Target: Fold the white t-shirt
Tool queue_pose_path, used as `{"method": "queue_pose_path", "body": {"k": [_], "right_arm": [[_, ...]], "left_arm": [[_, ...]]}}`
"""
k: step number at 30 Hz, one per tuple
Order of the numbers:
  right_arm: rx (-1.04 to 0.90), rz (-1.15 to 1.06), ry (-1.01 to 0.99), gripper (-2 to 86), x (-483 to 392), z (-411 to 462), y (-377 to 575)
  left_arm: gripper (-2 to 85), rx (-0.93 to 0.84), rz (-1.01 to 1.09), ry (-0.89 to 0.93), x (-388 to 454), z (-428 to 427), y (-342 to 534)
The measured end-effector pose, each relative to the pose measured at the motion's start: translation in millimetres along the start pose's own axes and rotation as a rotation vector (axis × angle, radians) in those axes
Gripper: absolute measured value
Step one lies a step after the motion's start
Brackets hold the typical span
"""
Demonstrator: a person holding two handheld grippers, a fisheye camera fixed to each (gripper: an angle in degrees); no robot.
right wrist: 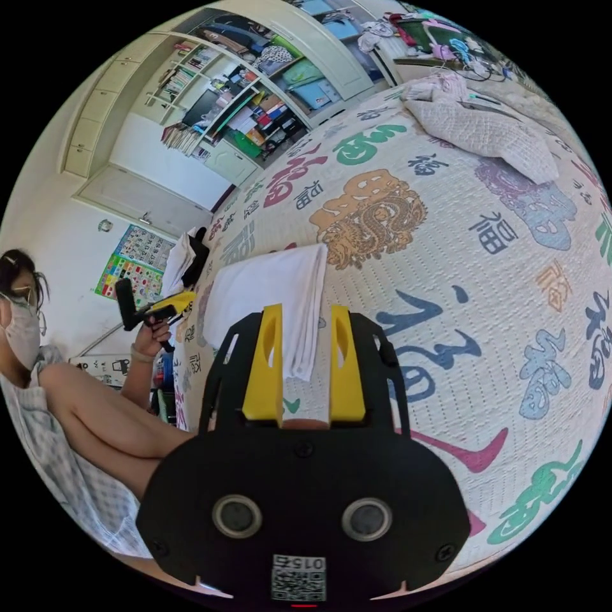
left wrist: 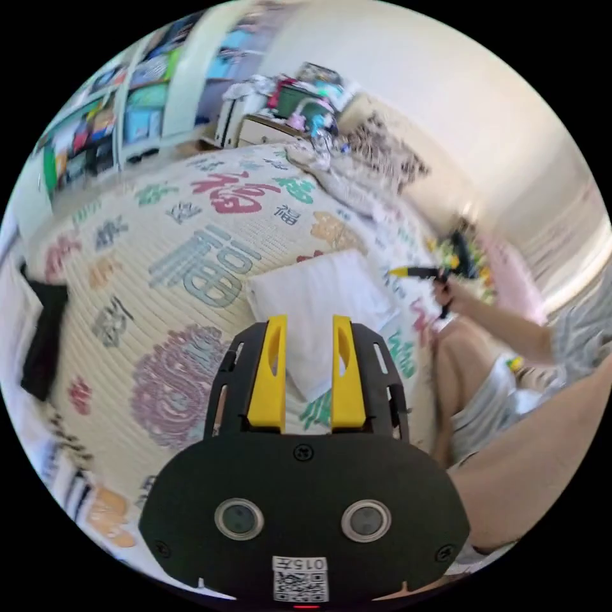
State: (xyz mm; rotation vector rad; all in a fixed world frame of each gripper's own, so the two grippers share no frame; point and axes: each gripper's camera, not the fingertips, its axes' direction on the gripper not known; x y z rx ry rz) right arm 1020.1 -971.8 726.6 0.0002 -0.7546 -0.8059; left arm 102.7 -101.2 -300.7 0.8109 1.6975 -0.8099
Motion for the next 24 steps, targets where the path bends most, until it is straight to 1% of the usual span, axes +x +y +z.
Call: {"method": "queue_pose_path", "body": {"k": [2, 3, 6, 7, 9, 11, 16, 17, 18, 19, 20, 21, 22, 24], "right_arm": [[-0.034, -0.018, -0.039, 13.2, 7.8, 12.7, -6.3], [-0.075, -0.024, -0.054, 13.7, 12.8, 24.1, -11.1], [-0.164, -0.038, -0.086, 14.2, 19.9, 54.8, -23.2], [-0.168, -0.046, -0.081, 14.0, 20.2, 58.5, -25.4], [-0.199, -0.054, -0.115, 13.8, 25.1, 70.7, -33.6], [-0.218, -0.05, -0.179, 14.0, 30.1, 77.6, -38.4], [-0.241, -0.038, -0.27, 12.0, 38.7, 100.5, -48.6], [-0.249, -0.047, -0.343, 11.4, 39.3, 107.8, -50.3], [-0.296, -0.05, -0.38, 11.5, 37.4, 120.1, -52.1], [-0.32, -0.06, -0.365, 10.9, 35.2, 126.9, -52.6], [-0.306, -0.083, -0.324, 9.9, 30.8, 134.5, -54.1], [-0.292, -0.087, -0.324, 10.0, 28.2, 142.3, -55.9], [-0.284, -0.079, -0.349, 10.0, 27.5, 146.9, -56.9], [-0.285, -0.06, -0.422, 7.4, 20.0, 169.8, -61.1]], "left_arm": [[12.6, 0.028, -0.093, 0.116, -41.9, -5.5, 9.9], [13.5, 0.008, -0.141, 0.154, -63.6, -5.0, 14.4], [14.5, -0.053, -0.208, 0.238, -101.9, 0.2, 19.1], [14.5, -0.035, -0.214, 0.245, -107.3, -2.7, 19.6], [14.6, 0.003, -0.256, 0.397, -132.6, -9.4, 18.2], [14.1, -0.001, -0.272, 0.484, -147.5, -8.8, 14.4], [13.2, -0.053, -0.242, 0.492, -163.5, -19.5, -2.9], [13.0, -0.063, -0.25, 0.507, -169.8, -23.7, -5.8], [12.4, -0.07, -0.259, 0.525, -176.6, -28.0, -8.2], [12.1, -0.074, -0.261, 0.532, -179.6, -30.3, -9.4], [11.2, -0.082, -0.256, 0.541, -184.3, -34.7, -11.8], [10.2, -0.101, -0.248, 0.554, -187.7, -37.8, -14.8], [9.6, -0.111, -0.244, 0.562, -189.1, -39.2, -16.4], [7.5, -0.111, -0.256, 0.59, -195.7, -49.3, -20.8]]}}
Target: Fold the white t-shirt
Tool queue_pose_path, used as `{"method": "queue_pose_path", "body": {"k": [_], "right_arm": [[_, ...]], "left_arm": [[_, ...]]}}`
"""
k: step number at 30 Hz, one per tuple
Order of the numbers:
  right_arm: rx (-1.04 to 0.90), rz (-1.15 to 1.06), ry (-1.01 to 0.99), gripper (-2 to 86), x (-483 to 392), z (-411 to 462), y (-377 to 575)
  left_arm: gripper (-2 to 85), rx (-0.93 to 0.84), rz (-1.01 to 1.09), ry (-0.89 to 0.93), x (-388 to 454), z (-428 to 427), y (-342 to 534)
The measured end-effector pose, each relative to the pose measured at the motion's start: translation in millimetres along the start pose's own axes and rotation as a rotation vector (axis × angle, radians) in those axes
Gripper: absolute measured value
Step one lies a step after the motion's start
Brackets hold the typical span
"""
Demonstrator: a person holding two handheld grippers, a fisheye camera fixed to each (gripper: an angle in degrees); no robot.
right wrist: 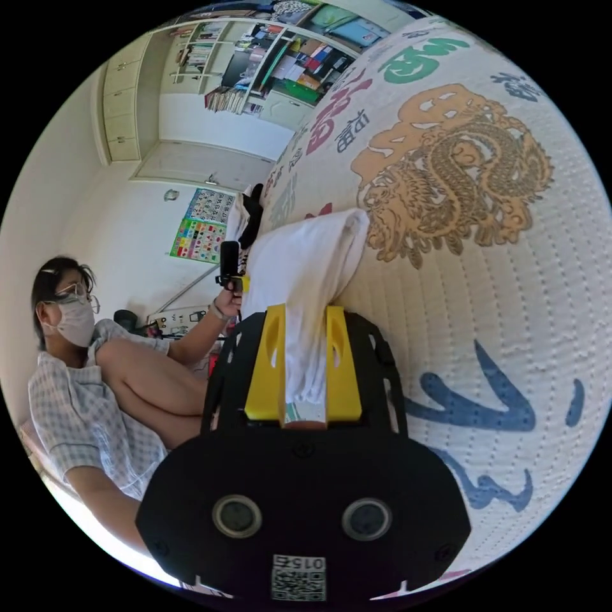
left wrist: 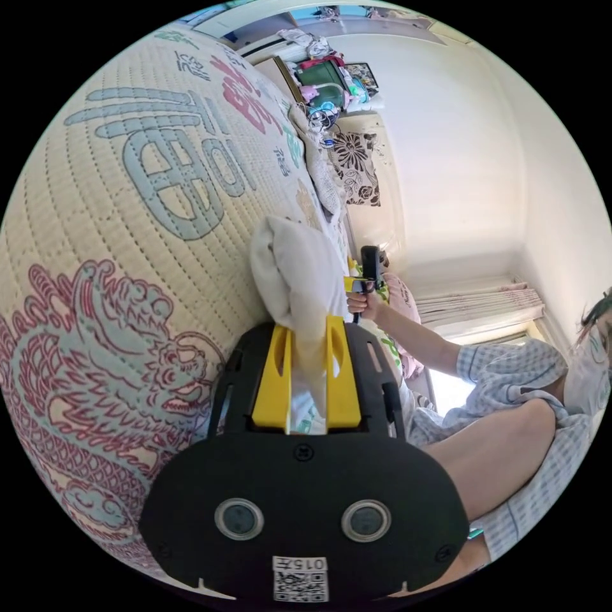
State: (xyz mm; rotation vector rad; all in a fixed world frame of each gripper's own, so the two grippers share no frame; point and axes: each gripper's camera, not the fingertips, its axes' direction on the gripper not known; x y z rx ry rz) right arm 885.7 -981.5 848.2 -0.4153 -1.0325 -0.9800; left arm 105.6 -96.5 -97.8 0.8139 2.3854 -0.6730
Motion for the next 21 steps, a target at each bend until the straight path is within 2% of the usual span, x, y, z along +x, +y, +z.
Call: {"method": "queue_pose_path", "body": {"k": [4, 7, 12, 15, 18, 21], "right_arm": [[-0.065, -0.042, 0.006, 4.1, -14.4, 43.2, -22.9], [-0.132, -0.137, -0.031, 2.6, -44.0, 87.9, -46.9], [-0.295, -0.324, -0.207, 1.4, -122.3, 229.9, -90.9], [-0.42, -0.455, -0.174, 1.3, -170.6, 320.0, -110.1], [-0.523, -0.406, -0.135, 1.5, -190.5, 391.3, -122.6], [-0.561, -0.403, -0.051, 2.6, -195.5, 422.9, -122.8]], "left_arm": [[6.5, 0.034, -0.008, 0.093, 5.7, -34.1, 6.9], [6.3, 0.11, -0.019, 0.054, 19.7, -93.7, 35.9], [6.1, 0.305, -0.166, -0.144, 53.9, -238.4, 145.3], [6.2, 0.393, -0.292, -0.326, 75.2, -301.0, 209.9], [6.6, 0.482, -0.441, -0.467, 79.8, -334.5, 255.2], [7.5, 0.502, -0.601, -0.595, 79.2, -338.2, 270.5]]}}
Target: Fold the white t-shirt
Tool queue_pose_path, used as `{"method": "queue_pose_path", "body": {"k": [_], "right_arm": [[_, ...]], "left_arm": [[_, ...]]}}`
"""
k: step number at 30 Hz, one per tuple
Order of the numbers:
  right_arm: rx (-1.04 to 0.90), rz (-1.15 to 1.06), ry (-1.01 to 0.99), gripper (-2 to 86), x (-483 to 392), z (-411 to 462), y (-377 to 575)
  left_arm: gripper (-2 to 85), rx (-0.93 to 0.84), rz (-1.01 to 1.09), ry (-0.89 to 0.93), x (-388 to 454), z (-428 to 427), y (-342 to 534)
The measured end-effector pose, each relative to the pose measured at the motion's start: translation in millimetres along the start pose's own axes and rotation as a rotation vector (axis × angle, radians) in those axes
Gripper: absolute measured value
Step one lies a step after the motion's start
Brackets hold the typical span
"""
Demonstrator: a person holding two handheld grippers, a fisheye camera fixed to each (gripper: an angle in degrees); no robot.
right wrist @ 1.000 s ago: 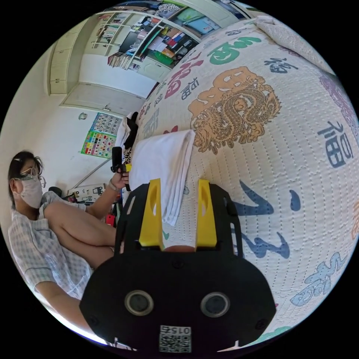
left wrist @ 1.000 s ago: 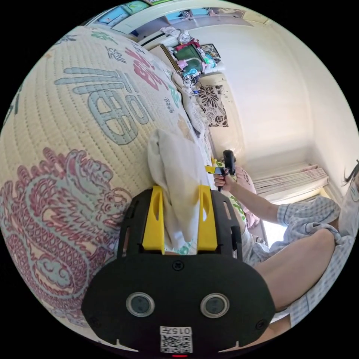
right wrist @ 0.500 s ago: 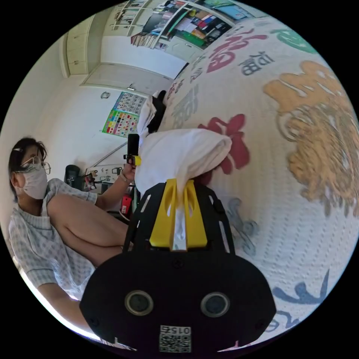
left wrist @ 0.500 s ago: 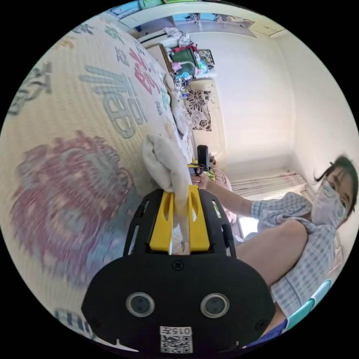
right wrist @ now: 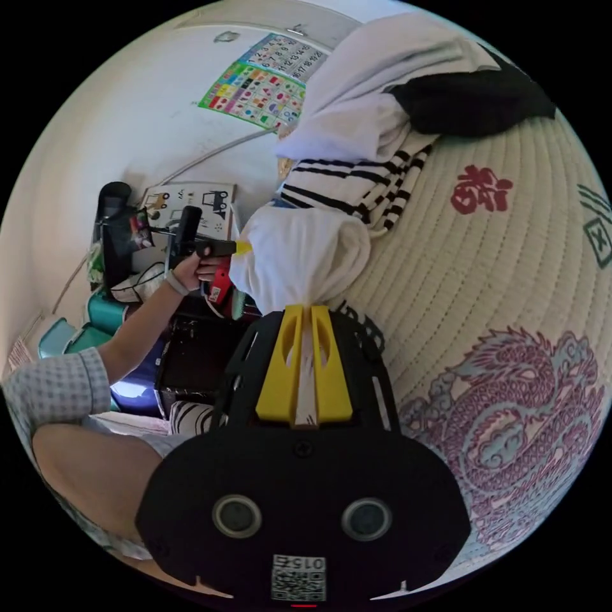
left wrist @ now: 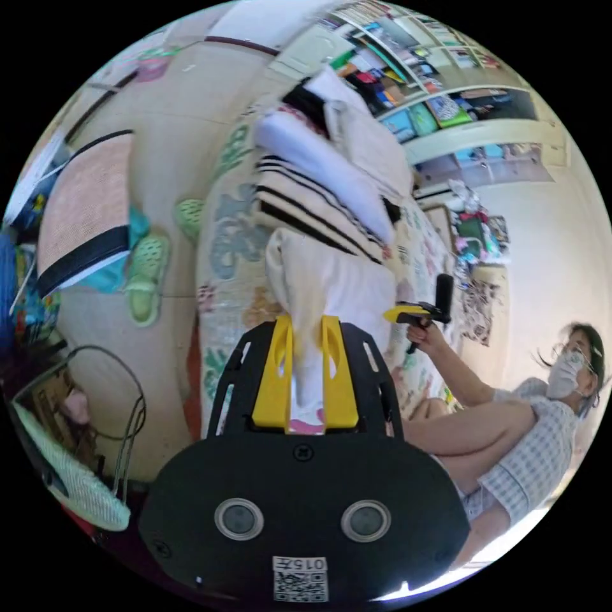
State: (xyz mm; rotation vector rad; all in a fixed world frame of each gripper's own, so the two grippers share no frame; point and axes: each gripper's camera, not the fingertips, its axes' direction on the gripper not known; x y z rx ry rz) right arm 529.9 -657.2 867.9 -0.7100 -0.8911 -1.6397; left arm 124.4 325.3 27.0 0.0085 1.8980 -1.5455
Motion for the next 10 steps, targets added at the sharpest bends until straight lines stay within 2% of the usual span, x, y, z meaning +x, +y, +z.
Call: {"method": "queue_pose_path", "body": {"k": [2, 4, 6, 10], "right_arm": [[0.052, 0.011, 0.005, 3.6, 1.6, -2.1, 5.3], [0.121, 0.03, 0.022, 4.1, 3.9, -10.7, 18.8], [0.21, 0.076, 0.052, 4.4, 6.7, -24.8, 43.0], [0.325, 0.154, 0.049, 4.5, 5.9, -42.5, 79.7]], "left_arm": [[6.7, -0.02, -0.032, -0.107, 11.8, -4.2, 0.4], [6.1, 0.059, -0.014, -0.266, 42.4, -21.6, -2.0], [7.0, 0.251, 0.146, -0.395, 104.9, -48.1, -9.9], [9.5, 0.361, 0.396, -0.467, 198.3, -47.3, -46.5]]}}
